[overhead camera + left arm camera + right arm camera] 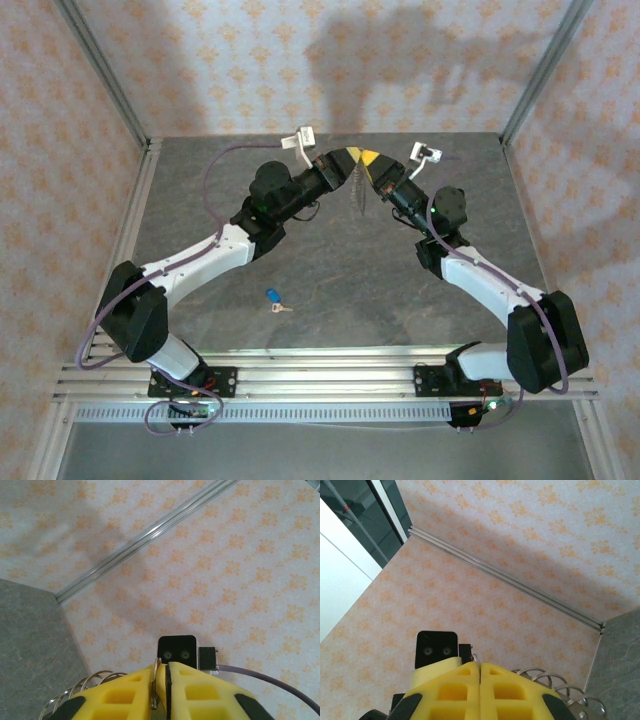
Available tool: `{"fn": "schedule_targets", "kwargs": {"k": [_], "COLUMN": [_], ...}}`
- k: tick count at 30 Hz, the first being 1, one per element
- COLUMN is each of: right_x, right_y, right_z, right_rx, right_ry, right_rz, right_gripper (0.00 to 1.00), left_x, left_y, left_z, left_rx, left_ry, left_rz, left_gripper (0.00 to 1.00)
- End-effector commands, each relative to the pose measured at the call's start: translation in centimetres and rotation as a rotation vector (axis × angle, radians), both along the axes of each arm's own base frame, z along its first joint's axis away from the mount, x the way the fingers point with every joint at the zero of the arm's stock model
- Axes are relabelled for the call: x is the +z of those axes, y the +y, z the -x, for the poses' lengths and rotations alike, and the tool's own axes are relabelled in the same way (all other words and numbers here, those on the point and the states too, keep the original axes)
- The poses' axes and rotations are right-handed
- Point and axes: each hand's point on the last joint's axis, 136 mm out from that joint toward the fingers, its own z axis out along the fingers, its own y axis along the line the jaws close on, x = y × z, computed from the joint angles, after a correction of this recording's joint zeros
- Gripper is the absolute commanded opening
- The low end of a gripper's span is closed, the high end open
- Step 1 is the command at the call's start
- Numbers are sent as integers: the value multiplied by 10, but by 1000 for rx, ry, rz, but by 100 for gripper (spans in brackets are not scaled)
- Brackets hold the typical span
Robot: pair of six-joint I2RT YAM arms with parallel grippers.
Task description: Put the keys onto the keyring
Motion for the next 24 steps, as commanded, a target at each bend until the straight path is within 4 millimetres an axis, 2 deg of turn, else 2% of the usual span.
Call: {"fn": "schedule_targets", "kwargs": {"k": [1, 18, 22, 24], "right_x": [12, 15, 14, 15], "right_y": [-1, 2, 2, 2], "right_z": [7, 9, 9, 9], "right_rx": [5, 22, 22, 21], "right_ry": [-49, -58, -57, -56], "right_rz": [-21, -12, -7, -6], "right_gripper": [0, 0, 0, 0], "left_x": [6, 0, -3, -5], "left_y": [-5, -22, -28, -32], "left_z": [5, 2, 2, 2], "left_rx": [-19, -48, -67, -78], "left_ry": [-37, -29, -32, -37], "left_rz": [27, 6, -27, -59], "left_gripper": [12, 11, 1, 0]}}
